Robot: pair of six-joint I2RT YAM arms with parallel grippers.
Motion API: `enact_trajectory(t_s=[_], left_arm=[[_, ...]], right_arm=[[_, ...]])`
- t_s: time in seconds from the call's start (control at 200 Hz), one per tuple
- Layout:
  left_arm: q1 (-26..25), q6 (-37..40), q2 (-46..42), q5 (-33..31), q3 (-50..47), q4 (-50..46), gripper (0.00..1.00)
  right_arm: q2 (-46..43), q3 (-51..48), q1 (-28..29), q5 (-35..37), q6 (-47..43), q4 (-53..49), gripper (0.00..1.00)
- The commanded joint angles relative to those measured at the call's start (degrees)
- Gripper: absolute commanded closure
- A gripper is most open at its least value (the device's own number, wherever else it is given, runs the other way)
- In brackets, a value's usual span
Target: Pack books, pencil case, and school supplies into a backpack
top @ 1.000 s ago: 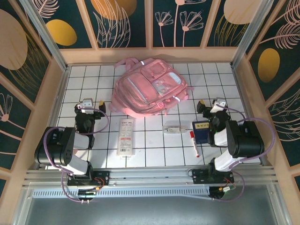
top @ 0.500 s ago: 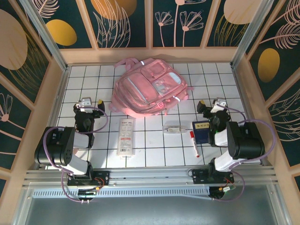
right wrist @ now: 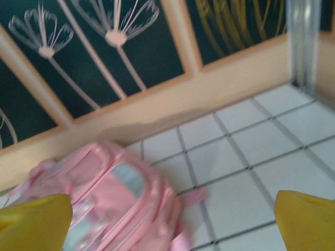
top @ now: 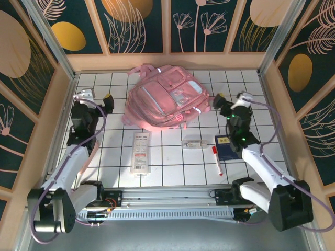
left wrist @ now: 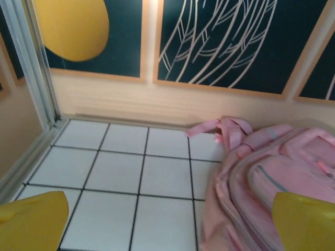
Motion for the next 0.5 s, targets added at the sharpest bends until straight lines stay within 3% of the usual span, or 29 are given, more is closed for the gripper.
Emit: enact_trajectory(t_s=[0.0,0.12,0.21,0.32,0.495], left_arm=[[-0.2,-8.4,-0.2,1.8,4.5,-23.3,0.01],[-0.2,-6.6,3.0,12.3,7.3,-27.2,0.01],[-0.2,-8.6,5.6,17.2,7.2,-27.8,0.01],[-0.2,-11.9,7.2,19.6,6.2,-26.6,0.01],[-0.3,-16.4,10.9,23.7,8.9,-22.7,0.01]], right_arm=[[4.9,6.9,7.9,6.3,16.1,-21.1,0.01],[14.5,11.5,14.7,-7.4,36.7,-21.3,0.01],[23.9,18.0,20.4,-7.5,45.5,-22.9,0.01],[35.4,30.8,21.5,-6.6,53.3,-33.6,0.01],[45.0,31.8,25.7,-14.5,70.4,-30.7,0.04]])
